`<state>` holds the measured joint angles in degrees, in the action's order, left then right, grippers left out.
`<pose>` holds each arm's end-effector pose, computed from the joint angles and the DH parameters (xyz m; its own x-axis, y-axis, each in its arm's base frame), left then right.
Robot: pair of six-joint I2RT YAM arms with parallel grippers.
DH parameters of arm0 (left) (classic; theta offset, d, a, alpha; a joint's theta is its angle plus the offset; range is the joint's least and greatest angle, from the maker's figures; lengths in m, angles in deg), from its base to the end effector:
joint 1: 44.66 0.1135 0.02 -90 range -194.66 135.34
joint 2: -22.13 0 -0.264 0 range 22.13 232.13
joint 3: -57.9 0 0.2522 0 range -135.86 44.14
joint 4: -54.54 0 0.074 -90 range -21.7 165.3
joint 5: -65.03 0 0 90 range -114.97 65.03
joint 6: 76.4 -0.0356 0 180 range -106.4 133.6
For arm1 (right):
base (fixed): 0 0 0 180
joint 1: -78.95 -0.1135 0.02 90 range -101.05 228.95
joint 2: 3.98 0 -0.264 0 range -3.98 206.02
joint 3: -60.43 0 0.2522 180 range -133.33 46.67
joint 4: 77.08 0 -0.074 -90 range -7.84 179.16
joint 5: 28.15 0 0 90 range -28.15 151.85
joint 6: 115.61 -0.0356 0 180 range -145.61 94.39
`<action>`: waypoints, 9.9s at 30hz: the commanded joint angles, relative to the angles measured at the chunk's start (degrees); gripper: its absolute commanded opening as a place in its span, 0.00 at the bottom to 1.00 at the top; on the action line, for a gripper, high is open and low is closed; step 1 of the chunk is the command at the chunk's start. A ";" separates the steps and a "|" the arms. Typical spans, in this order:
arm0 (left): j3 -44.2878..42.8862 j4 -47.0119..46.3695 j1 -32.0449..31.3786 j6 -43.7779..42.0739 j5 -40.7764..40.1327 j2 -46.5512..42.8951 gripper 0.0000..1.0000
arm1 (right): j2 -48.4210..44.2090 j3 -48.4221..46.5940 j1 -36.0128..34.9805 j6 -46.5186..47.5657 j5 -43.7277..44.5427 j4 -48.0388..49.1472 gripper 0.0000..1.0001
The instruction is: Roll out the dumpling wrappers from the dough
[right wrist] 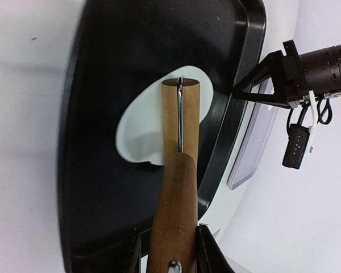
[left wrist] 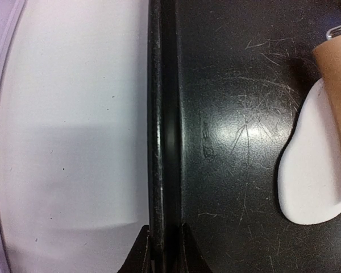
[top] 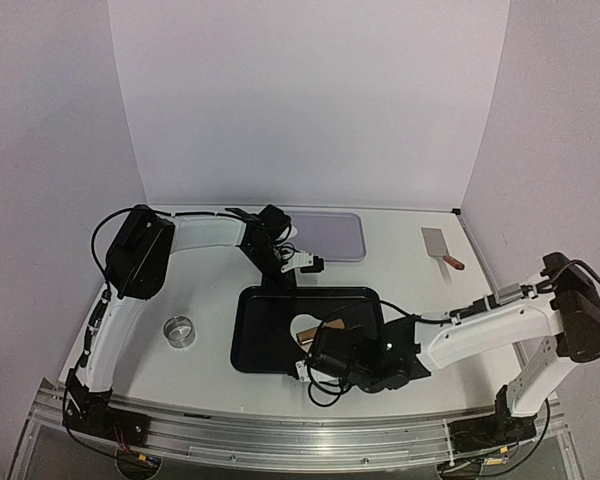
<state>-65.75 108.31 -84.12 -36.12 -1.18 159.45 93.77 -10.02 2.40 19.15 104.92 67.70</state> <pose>0.3769 -0.3289 0.1344 0.0738 0.8434 -0.5322 0.9972 -0.0546 0.0518 0.0994 0.3113 0.1707 0.3021 -0.9481 0.0989 -0.5977 -0.2693 -0.7551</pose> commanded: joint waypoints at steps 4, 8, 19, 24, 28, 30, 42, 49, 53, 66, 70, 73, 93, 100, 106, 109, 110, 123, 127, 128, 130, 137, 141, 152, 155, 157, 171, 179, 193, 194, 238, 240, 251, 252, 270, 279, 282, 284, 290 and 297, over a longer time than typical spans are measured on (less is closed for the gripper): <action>0.79 1.07 0.66 -5.33 -6.30 1.31 0.00 | 11.36 -0.04 0.36 1.90 -12.25 -20.53 0.00; 0.82 1.21 0.65 -5.45 -6.35 1.13 0.00 | 13.54 -3.48 2.55 3.07 -10.69 -18.34 0.00; 0.04 0.80 0.74 -5.29 -6.03 1.60 0.00 | 4.22 4.61 -8.14 -13.49 -15.16 -29.88 0.00; 0.23 0.52 0.87 -5.45 -6.14 1.67 0.00 | 1.13 3.25 -8.53 -18.18 -10.77 -33.62 0.00; -0.05 0.22 0.81 -5.58 -6.72 1.82 0.00 | -3.63 -6.24 -3.34 -21.57 -3.66 -35.11 0.00; -0.15 0.08 0.76 -5.76 -7.00 1.82 0.00 | -6.09 -11.97 0.59 -21.50 0.16 -35.11 0.00; -1.38 0.02 0.25 -7.58 -8.07 1.82 0.00 | -15.20 -17.68 21.08 -9.75 8.37 -31.73 0.00; -2.23 1.89 -0.63 -9.77 -7.15 2.21 0.00 | -9.25 -9.21 37.79 7.89 0.76 -0.28 0.00; -2.00 2.09 -0.74 -9.91 -7.35 2.23 0.00 | -1.76 -10.48 41.26 14.26 -3.36 6.87 0.00; -1.91 1.30 -0.71 -8.47 -6.75 1.73 0.00 | -0.58 2.81 42.08 18.40 -7.36 11.57 0.04; -2.20 1.07 -0.71 -8.23 -6.83 2.07 0.00 | -4.31 8.06 38.94 19.33 -10.30 8.63 0.20; -2.24 1.06 -0.72 -8.12 -6.83 1.99 0.00 | -5.11 9.38 37.59 17.33 -10.46 6.11 0.31; -1.34 0.60 -0.72 -7.23 -6.77 1.77 0.00 | -9.62 13.03 31.25 6.96 -10.12 -3.05 0.91; -1.50 0.50 -0.71 -6.91 -6.63 1.82 0.00 | -14.06 8.65 29.79 1.25 -12.61 -9.90 0.94; -3.41 1.18 -0.70 -5.97 -5.85 2.14 0.01 | -17.22 0.19 29.86 -11.58 -17.38 -16.50 0.95; -4.27 1.99 -0.71 -5.67 -5.87 2.10 0.08 | -16.29 -4.70 29.88 -19.23 -17.78 -18.55 0.96; -4.61 2.49 -0.70 -5.55 -5.92 2.07 0.13 | -15.76 -5.95 29.87 -21.56 -17.73 -19.14 0.96; -10.25 7.95 -0.61 -2.47 -3.24 -0.62 0.46 | -11.94 -16.79 31.31 -41.28 -22.26 -21.51 0.97; -16.23 12.65 -0.21 1.25 0.95 -2.61 0.56 | -10.94 -21.42 32.84 -46.26 -26.53 -21.44 0.98; -18.84 14.20 0.29 2.84 3.13 -3.12 0.58 | -10.47 -22.65 33.37 -48.24 -28.17 -21.31 0.98; -22.12 16.15 1.56 6.12 6.62 -5.04 0.63 | -8.70 -25.23 34.32 -51.55 -33.52 -20.93 0.98; -3.15 19.18 9.44 12.08 6.37 -23.81 0.71 | -2.89 -32.27 35.51 -65.15 -45.50 -17.82 0.94; 17.35 19.55 16.55 12.12 -1.42 -35.02 0.69 | 0.34 -34.20 35.30 -71.01 -48.01 -16.97 0.84; 45.31 12.99 22.90 10.53 -10.96 -45.26 0.54 | 9.30 -39.15 29.05 -73.03 -46.83 -16.51 0.80; 47.12 11.12 22.88 10.82 -11.16 -42.99 0.46 | 10.49 -39.30 28.10 -73.04 -46.24 -16.58 0.79; 47.75 9.88 22.89 11.14 -11.12 -42.12 0.45 | 10.85 -39.13 27.74 -72.97 -45.92 -16.58 0.79; 52.60 6.99 22.96 11.49 -11.30 -42.66 0.29 | 10.70 -39.22 27.37 -70.66 -44.38 -16.55 0.79; 52.09 6.65 22.91 12.73 -10.33 -42.93 0.00 | 10.38 -39.23 27.34 -70.63 -43.82 -16.59 0.78; 27.29 16.24 16.15 28.11 -6.54 -39.20 0.00 | 7.51 -40.81 27.25 -83.72 -47.56 -16.40 0.63; 24.92 16.06 14.46 30.02 -6.78 -37.88 0.00 | 7.53 -40.91 27.20 -85.49 -48.32 -16.25 0.62; 8.04 4.87 -4.71 69.35 0.30 -17.87 0.00 | 14.31 -31.13 24.68 -102.72 -33.43 -12.59 0.02; 8.32 4.63 -4.85 69.24 0.23 -18.00 0.00 | 13.86 -30.68 24.59 -102.86 -32.71 -12.78 0.00; 14.99 -0.98 -9.08 69.48 5.12 -17.67 0.00 | 10.60 -21.92 22.82 -105.88 -32.01 -13.39 0.00; 15.87 -1.19 -9.14 69.45 4.90 -17.82 0.00 | 10.57 -21.81 22.53 -105.64 -31.65 -13.33 0.00; 18.38 -1.63 -9.05 67.88 3.57 -17.99 0.00 | 14.22 -25.33 21.27 -102.90 -31.55 -13.25 0.00; 20.84 -2.15 -9.02 67.84 3.62 -18.76 0.00 | 16.35 -26.72 21.15 -102.76 -32.94 -13.23 0.00; 20.83 -2.57 -9.05 68.16 4.16 -18.17 0.00 | 15.97 -26.17 21.18 -102.70 -32.70 -13.25 0.00; 20.46 -2.59 -9.03 68.06 4.01 -17.84 0.00 | 15.57 -25.36 21.15 -103.02 -32.37 -13.25 0.00; 20.69 -3.13 -9.03 67.61 3.22 -16.79 0.00 | 16.38 -24.18 21.16 -103.13 -31.99 -13.25 0.00; 22.01 -4.02 -9.00 67.21 2.49 -15.34 0.00 | 18.81 -23.84 21.16 -102.51 -32.69 -13.08 0.00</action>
<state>-44.74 105.09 -92.95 32.97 1.52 142.67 110.74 -34.27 23.53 -84.32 71.85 54.16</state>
